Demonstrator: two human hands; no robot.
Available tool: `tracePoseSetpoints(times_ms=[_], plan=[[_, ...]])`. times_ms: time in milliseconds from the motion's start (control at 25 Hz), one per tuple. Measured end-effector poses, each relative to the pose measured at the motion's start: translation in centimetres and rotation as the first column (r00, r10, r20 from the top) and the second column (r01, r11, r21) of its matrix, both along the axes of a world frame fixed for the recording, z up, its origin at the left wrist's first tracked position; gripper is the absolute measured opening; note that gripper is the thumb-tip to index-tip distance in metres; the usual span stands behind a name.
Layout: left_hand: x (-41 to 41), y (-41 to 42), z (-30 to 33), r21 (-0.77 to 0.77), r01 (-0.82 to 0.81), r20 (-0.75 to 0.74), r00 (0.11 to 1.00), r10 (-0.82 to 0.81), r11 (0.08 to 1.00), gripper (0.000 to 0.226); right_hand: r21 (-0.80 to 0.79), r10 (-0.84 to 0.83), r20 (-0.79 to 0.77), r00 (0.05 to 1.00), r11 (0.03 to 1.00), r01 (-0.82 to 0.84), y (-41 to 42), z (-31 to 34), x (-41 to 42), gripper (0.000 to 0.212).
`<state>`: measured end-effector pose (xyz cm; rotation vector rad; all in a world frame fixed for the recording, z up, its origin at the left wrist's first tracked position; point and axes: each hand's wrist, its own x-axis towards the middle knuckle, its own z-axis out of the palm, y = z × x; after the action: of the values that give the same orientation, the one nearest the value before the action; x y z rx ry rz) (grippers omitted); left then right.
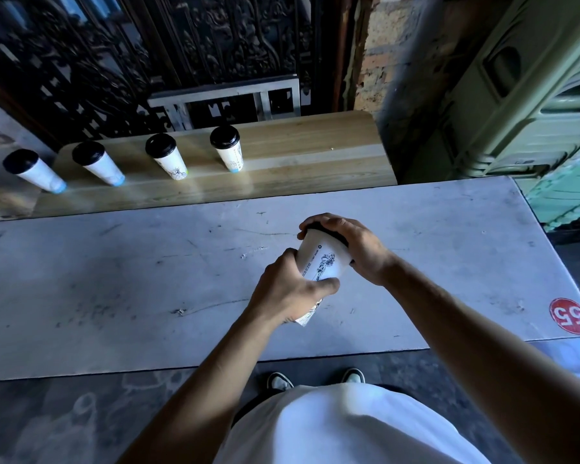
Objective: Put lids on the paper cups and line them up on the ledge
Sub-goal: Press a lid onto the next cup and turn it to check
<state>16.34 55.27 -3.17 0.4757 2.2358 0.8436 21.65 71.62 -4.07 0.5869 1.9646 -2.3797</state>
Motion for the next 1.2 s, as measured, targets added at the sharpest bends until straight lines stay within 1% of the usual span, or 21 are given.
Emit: tracePoseSetpoints(times_ms=[120,200,240,320,400,440,560,640,720,800,840,920,1000,1080,1120,1200], plan=[[-0.2,-0.2,-0.3,0.067,-0.027,0.073,0.997,0.022,0.997,0.06,-0.013,0.006,0.002,1.0,1.0,-0.006,0.0,0.1,0.0,0.04],[-0.1,-0.3,-0.3,0.1,-0.048,0.11,0.993,0.037,0.994,0.063,-0.018,-0.005,0.032,0.999,1.0,0.005,0.0,0.1,0.0,0.047],[-0.1,-0.3,-0.4,0.123,-0.059,0.138,0.99,0.041,0.991,0.064,-0.055,-0.041,0.043,0.998,0.998,0.044,0.1,0.0,0.1,0.05],[0.0,-0.2,-0.3,0.185,-0.144,0.27,0.959,0.09,0.972,0.066,-0.22,-0.187,0.048,0.981,0.956,0.193,0.1,-0.4,0.3,0.053],[0.1,0.3,-0.2,0.236,-0.312,0.454,0.873,0.18,0.92,0.068,-0.36,-0.317,0.062,0.946,0.877,0.318,-0.3,-0.8,0.6,0.049],[0.2,0.5,0.0,0.248,-0.387,0.531,0.821,0.21,0.888,0.066,-0.394,-0.34,0.071,0.938,0.854,0.339,-0.8,-1.1,0.9,0.045],[0.2,0.5,0.2,0.271,-0.524,0.708,0.677,0.202,0.807,0.051,-0.425,-0.298,0.062,0.952,0.856,0.296,-2.8,-2.0,1.7,0.036],[0.4,0.3,-0.1,0.279,-0.56,0.741,0.642,0.196,0.78,0.048,-0.44,-0.291,0.077,0.953,0.848,0.295,-3.9,-2.7,2.0,0.035],[0.8,0.2,-0.7,0.263,-0.594,0.735,0.634,0.241,0.76,0.045,-0.476,-0.326,0.115,0.938,0.811,0.34,-4.4,-3.3,2.2,0.037],[1.1,0.3,-1.0,0.235,-0.624,0.699,0.641,0.316,0.745,0.041,-0.457,-0.333,0.129,0.934,0.816,0.354,-4.7,-3.6,2.4,0.038],[1.2,0.3,-1.1,0.225,-0.621,0.651,0.669,0.359,0.75,0.039,-0.433,-0.33,0.13,0.935,0.83,0.353,-4.7,-3.6,2.6,0.036],[1.1,0.2,-1.5,0.229,-0.582,0.499,0.759,0.419,0.781,0.034,-0.401,-0.336,0.133,0.932,0.842,0.361,-4.7,-3.8,3.1,0.033],[0.9,-0.4,-2.2,0.292,-0.539,0.329,0.832,0.446,0.79,0.03,-0.396,-0.34,0.14,0.93,0.842,0.367,-4.5,-4.1,3.5,0.033],[0.7,-1.3,-2.6,0.413,-0.516,0.202,0.855,0.477,0.75,0.013,-0.397,-0.334,0.155,0.93,0.84,0.369,-4.6,-4.4,3.8,0.027],[0.6,-1.7,-2.7,0.471,-0.478,0.148,0.872,0.467,0.742,0.011,-0.399,-0.331,0.166,0.929,0.839,0.37,-4.7,-4.5,3.8,0.025],[0.5,-2.3,-2.9,0.545,-0.368,0.041,0.909,0.415,0.753,0.021,-0.401,-0.329,0.193,0.924,0.833,0.38,-5.0,-4.6,3.9,0.022]])
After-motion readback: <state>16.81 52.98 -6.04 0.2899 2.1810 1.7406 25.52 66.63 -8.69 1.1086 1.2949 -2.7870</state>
